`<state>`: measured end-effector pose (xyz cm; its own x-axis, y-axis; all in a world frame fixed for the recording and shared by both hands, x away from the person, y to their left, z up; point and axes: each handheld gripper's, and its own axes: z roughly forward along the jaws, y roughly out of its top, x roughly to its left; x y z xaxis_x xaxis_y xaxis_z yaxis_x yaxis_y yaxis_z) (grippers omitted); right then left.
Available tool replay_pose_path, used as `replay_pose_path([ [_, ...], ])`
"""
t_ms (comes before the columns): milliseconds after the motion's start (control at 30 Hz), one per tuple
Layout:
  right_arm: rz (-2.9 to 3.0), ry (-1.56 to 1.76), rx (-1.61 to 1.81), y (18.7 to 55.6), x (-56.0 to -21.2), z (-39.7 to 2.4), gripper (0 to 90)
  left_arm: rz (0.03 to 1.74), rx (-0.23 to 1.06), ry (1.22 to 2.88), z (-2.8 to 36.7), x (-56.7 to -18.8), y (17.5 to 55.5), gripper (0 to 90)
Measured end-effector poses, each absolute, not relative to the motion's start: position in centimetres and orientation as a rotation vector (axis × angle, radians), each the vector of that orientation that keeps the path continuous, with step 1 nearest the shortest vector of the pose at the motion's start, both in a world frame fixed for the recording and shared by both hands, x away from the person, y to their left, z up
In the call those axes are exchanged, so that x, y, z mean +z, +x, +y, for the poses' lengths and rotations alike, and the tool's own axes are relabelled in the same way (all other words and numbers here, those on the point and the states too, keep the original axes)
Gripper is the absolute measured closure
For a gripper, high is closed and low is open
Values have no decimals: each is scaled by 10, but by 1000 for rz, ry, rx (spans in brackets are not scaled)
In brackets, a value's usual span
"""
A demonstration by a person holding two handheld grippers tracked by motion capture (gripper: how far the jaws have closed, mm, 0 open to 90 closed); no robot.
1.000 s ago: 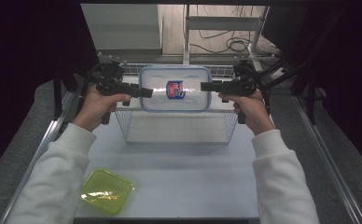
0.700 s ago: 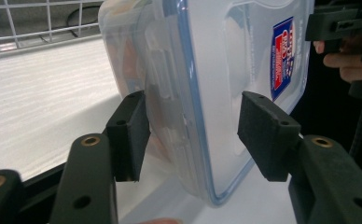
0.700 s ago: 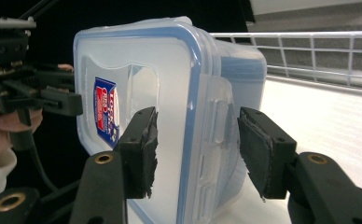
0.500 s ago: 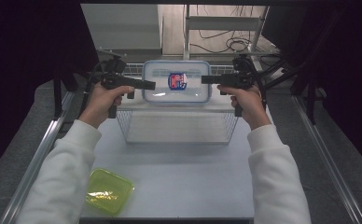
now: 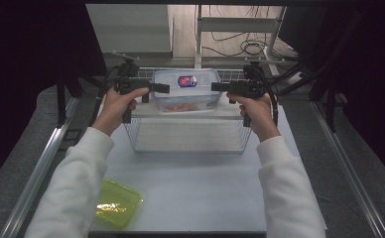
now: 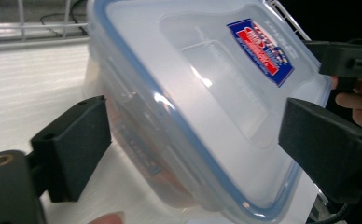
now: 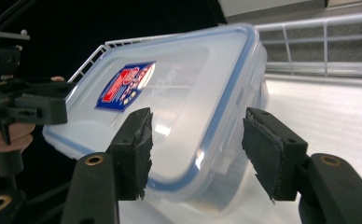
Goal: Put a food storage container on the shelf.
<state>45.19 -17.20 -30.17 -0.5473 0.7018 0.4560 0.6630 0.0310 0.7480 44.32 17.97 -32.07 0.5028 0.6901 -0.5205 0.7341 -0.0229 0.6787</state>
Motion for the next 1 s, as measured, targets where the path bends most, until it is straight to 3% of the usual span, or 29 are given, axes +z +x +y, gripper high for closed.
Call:
replay_pose_path([
  [267, 2208, 1449, 1601, 441, -301, -186, 426, 1206, 31, 1717, 195, -310, 430, 71],
  [333, 2206, 1443, 1609, 437, -302, -190, 426, 1192, 62, 1715, 196, -308, 423, 166],
  [367, 2206, 1443, 1609, 437, -302, -190, 426, 1186, 82, 1714, 198, -308, 418, 166],
  [467, 2226, 1438, 1620, 430, -307, -197, 412, 1141, 86, 1717, 204, -311, 396, 490],
  [533, 2236, 1432, 1616, 426, -309, -200, 408, 1118, 74, 1761, 204, -314, 387, 658],
  [667, 2270, 1400, 1598, 416, -312, -202, 398, 1067, 61, 1833, 200, -321, 374, 845],
  [733, 2278, 1388, 1593, 412, -313, -202, 398, 1037, 41, 1872, 194, -326, 372, 900],
  [1000, 2325, 1355, 1581, 403, -324, -203, 390, 1039, 16, 1886, 178, -341, 384, 900],
])
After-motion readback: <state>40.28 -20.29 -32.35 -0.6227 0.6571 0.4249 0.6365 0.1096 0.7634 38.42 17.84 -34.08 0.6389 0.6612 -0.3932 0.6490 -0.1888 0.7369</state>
